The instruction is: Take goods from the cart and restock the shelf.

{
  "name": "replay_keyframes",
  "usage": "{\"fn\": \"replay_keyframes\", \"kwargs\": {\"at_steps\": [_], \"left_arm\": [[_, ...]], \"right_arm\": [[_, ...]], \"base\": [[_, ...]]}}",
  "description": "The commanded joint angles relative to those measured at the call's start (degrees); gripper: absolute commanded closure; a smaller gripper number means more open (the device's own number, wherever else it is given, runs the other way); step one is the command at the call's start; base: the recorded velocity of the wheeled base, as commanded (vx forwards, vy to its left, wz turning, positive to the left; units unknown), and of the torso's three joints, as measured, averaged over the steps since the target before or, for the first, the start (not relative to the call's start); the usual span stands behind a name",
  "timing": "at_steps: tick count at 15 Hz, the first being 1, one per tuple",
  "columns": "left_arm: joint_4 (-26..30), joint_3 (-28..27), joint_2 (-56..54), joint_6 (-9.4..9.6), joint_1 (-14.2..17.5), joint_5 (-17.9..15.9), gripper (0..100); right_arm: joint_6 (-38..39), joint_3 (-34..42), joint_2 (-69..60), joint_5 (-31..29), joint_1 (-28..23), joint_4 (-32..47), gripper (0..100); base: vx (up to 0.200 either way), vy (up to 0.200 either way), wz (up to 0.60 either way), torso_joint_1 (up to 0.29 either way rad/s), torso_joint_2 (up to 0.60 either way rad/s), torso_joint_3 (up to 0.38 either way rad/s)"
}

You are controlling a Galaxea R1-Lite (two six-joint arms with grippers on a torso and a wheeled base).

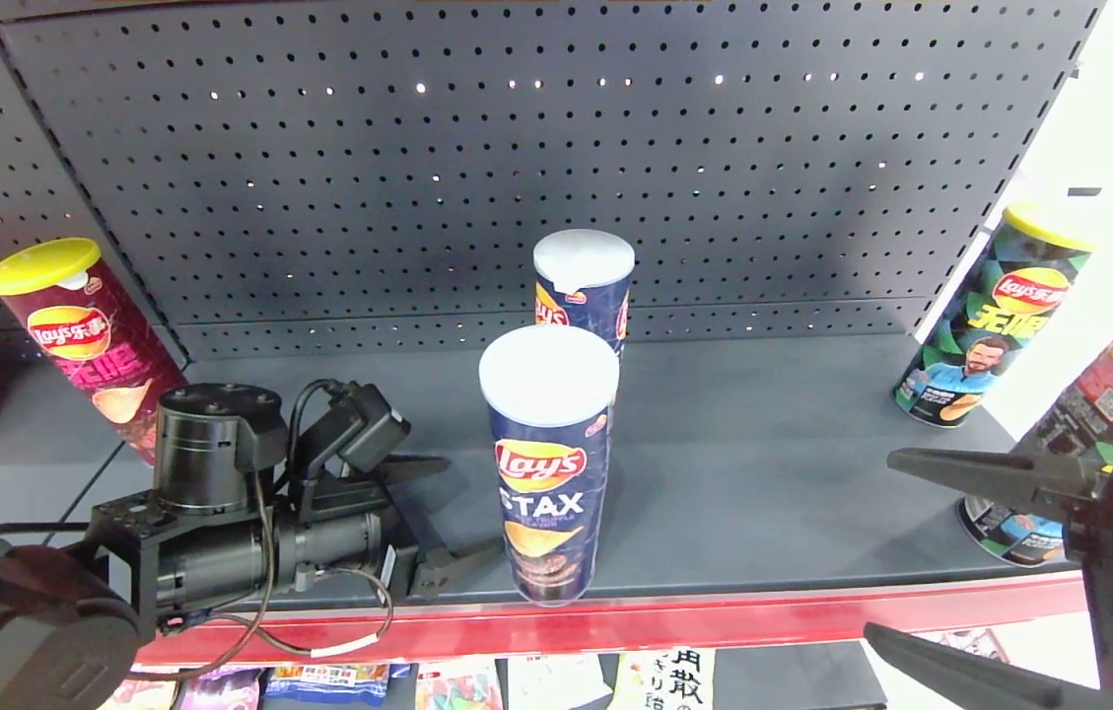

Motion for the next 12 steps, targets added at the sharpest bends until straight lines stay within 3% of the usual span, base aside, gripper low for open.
{"fn": "replay_keyframes", "kwargs": {"at_steps": [1,12], "left_arm": [[-0.1,-0.6,0.7,-0.01,-0.1,0.0,0],[-0.1,-2.1,2.1,-0.01,-0.4,0.0,0]], "right_arm": [[0.0,-0.2,0.3,0.0,0.0,0.0,0],[0.4,-0.3,0.5,0.1,0.0,0.0,0]], "base": [[0.000,0.000,0.00,0.000,0.00,0.000],[0.000,0.000,0.00,0.000,0.00,0.000]]}}
